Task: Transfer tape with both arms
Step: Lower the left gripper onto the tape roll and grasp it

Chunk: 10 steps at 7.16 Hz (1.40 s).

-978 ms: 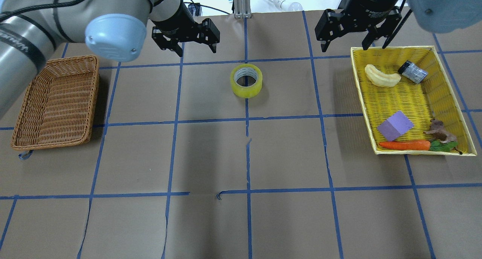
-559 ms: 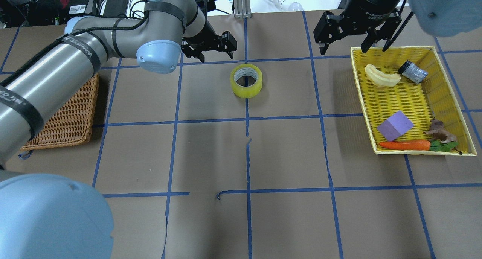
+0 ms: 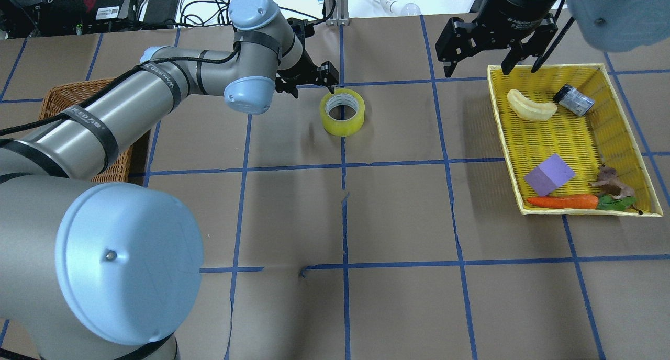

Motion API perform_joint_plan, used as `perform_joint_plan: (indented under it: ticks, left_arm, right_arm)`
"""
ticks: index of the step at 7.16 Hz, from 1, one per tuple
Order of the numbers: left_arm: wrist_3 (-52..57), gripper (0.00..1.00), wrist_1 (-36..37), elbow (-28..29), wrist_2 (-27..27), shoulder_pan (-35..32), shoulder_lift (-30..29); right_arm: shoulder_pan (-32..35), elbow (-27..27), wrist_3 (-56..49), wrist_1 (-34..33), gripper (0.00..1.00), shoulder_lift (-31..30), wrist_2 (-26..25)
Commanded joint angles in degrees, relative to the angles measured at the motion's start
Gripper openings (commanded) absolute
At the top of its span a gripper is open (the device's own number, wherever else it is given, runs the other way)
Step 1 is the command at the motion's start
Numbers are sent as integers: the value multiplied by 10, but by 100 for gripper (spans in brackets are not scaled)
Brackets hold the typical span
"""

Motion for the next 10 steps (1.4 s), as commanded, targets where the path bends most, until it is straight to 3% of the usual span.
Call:
perform_joint_plan:
  ticks: [1,3,4,6,7,10]
  left_arm:
    - [-10,100,1,5,-1,-6,-20]
    - [1,99,1,-5,2,-11,-24]
    - [-2,80,1,-11,2,-11,-24]
    - [11,14,-8,-25,1,-11,-17]
    - [27,0,-18,-36,4,-11,-8]
    - [29,0,-59,-31,14,-2,17]
  right_arm:
    - [0,0,0,0,100,0,0]
    - [0,0,0,0,100,0,0]
    - [0,0,0,0,100,0,0]
    - [0,0,0,-1,100,1,0]
    - [0,0,0,0,100,1,0]
    - [0,0,0,0,100,1,0]
